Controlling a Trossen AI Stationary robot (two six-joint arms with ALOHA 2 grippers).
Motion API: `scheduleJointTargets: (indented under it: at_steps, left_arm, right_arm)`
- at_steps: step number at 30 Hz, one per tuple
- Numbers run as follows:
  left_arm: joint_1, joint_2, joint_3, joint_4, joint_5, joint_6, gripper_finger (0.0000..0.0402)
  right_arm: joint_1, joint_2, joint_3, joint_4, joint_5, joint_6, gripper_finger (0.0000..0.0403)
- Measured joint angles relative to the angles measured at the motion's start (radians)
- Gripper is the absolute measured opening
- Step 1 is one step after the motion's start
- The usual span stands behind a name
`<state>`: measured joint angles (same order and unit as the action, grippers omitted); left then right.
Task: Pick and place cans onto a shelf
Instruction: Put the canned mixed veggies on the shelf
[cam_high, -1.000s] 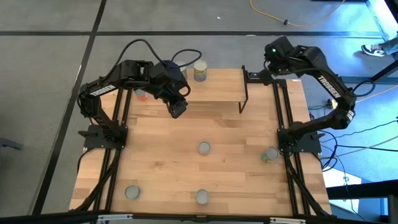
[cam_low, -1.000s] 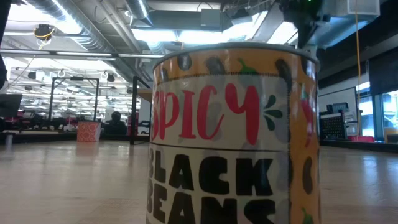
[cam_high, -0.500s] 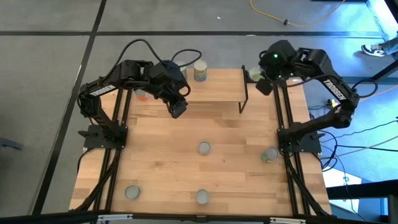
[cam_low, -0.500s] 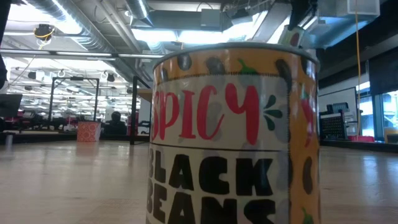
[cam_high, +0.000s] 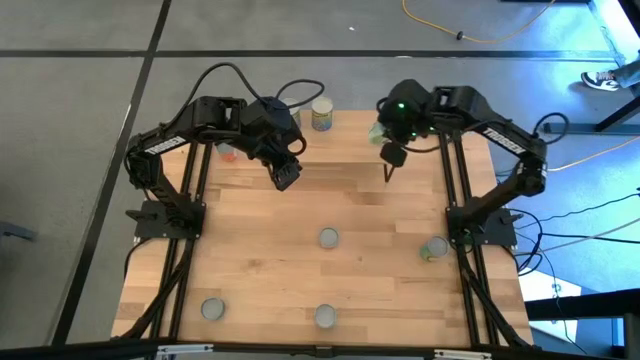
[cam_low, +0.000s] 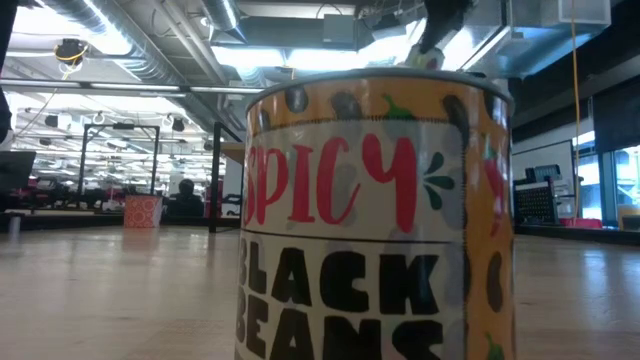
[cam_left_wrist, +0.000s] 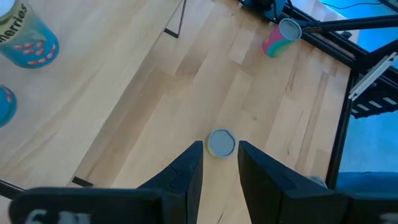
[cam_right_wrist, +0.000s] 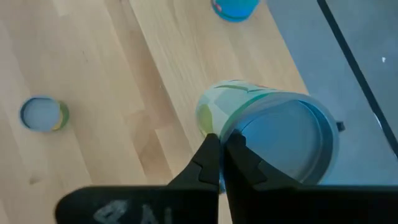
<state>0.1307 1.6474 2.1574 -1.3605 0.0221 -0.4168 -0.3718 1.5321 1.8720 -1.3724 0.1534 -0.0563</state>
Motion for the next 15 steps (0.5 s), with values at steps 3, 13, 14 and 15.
scheduleJointTargets:
  at_steps: [3,13,14,15]
  left_arm:
    - [0.0,0.0,0.0,0.0,0.003,0.0,0.0094]
    - [0.0,0.0,0.0,0.0,0.003,0.0,0.0094]
    - [0.0,0.0,0.0,0.0,0.003,0.0,0.0094]
    - [-0.001,0.0,0.0,0.0,0.003,-0.003,0.0094]
  right_arm:
    - [0.008,0.059,0.076,-0.02,0.002,-0.001,0.0006]
    - [-0.004,0.279,0.431,-0.202,0.002,-0.028,0.0006]
    - [-0.008,0.296,0.455,-0.201,0.002,-0.028,0.0006]
    - [-0.013,0.31,0.472,-0.196,-0.004,-0.028,0.0006]
